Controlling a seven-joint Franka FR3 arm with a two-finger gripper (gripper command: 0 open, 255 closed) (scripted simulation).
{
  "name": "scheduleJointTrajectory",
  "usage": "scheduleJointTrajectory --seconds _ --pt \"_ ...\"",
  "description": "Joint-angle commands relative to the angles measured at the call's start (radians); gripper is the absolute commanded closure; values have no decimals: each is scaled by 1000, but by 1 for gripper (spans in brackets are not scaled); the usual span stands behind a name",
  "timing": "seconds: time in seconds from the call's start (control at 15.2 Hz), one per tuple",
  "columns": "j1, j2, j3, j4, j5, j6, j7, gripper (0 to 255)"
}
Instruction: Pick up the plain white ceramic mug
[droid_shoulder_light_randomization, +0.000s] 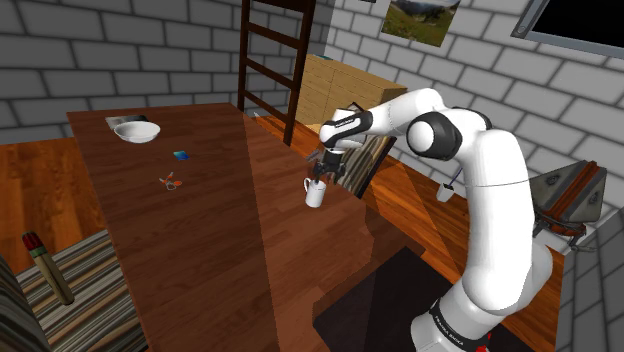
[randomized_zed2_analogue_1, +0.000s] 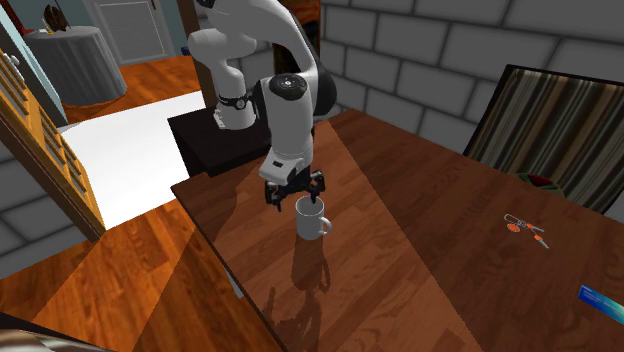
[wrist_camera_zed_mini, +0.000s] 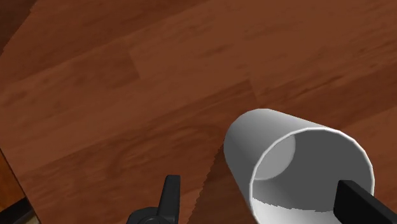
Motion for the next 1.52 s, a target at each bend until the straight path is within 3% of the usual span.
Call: scheduleJointTrajectory --seconds 0.0,0.33,0.4,0.99,1.45 --pt "-1 18 2 3 3 15 -1 0" --pt "-3 50 6 5 7 44 -5 0" --pt "-4 50 6 5 7 44 -6 255" --pt "-3 50 6 5 7 44 -5 255" --pt "1 -11 -1 5 -2 -15 2 255"
